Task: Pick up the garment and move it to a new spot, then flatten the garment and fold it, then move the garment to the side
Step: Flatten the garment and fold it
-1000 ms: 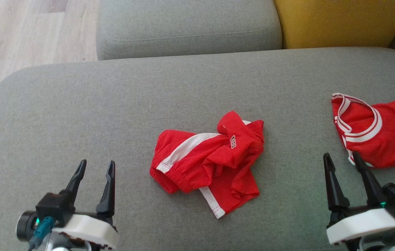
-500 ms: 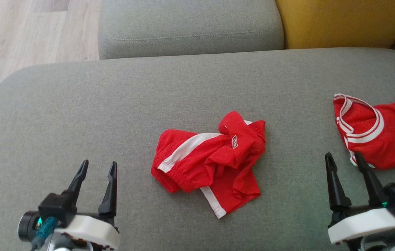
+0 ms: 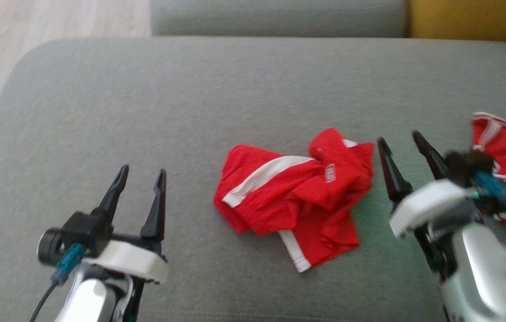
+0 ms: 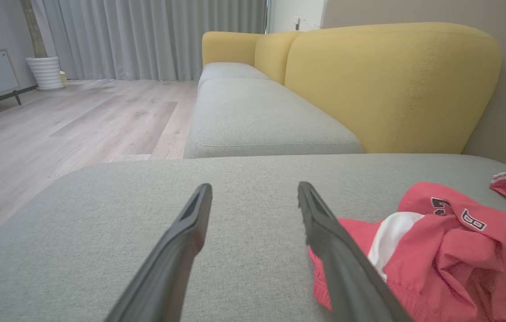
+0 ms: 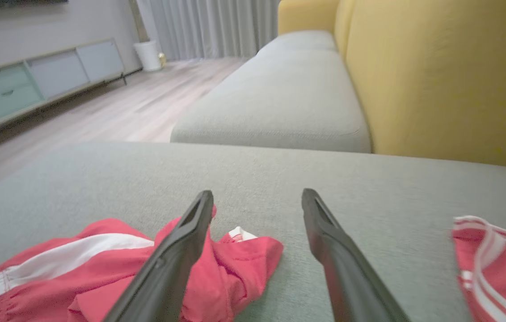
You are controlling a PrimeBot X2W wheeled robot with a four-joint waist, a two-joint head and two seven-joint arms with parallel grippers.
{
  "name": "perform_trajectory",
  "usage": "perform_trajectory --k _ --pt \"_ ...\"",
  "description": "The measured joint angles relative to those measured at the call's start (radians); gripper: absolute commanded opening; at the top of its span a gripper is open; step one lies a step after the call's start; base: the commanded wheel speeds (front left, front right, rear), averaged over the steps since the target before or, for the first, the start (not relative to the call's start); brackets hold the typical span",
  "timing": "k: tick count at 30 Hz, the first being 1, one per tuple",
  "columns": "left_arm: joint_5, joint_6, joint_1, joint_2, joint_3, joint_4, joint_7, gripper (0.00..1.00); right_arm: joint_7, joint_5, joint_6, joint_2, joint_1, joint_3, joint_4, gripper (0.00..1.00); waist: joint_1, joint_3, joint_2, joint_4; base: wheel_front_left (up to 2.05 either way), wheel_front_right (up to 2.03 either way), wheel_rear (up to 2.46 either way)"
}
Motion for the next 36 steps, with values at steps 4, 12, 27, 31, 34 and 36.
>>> perform_trajectory --k 4,12,27,31,34,36 --pt "0.009 -0.021 -0.048 -0.021 -0.016 0.021 -0.012 1.0 0.067 0.034 0.0 -0.049 -0.141 0.093 0.159 1.0 0.0 0.035 0.0 0.05 0.0 0.0 0.0" --pt "0.019 -0.033 -0.086 -0.049 -0.022 0.061 -0.021 1.0 0.244 0.141 0.0 -0.101 -0.259 0.232 0.32 0.0 0.0 0.083 0.0 0.123 0.0 0.0 0.0" --pt "0.056 -0.034 -0.068 -0.054 0.03 0.04 -0.026 1.0 0.031 0.202 0.0 0.008 0.029 -0.066 0.07 0.0 0.0 0.082 0.0 0.042 0.0 0.0 0.0" --pt "0.061 -0.035 -0.067 -0.054 0.038 0.037 -0.026 1.0 0.007 0.209 0.0 0.03 0.184 -0.086 0.029 0.0 0.0 0.088 0.0 0.016 0.0 0.0 0.0" --pt "0.062 -0.039 -0.067 -0.053 0.042 0.036 -0.026 1.0 0.006 0.247 0.0 0.034 0.245 -0.077 0.03 0.35 0.0 0.091 0.0 -0.003 0.0 0.0 0.0" --pt "0.062 -0.039 -0.066 -0.053 0.043 0.036 -0.026 1.0 0.006 0.261 0.0 0.035 0.267 -0.072 0.042 1.0 0.0 0.091 0.0 -0.013 0.0 0.0 0.0"
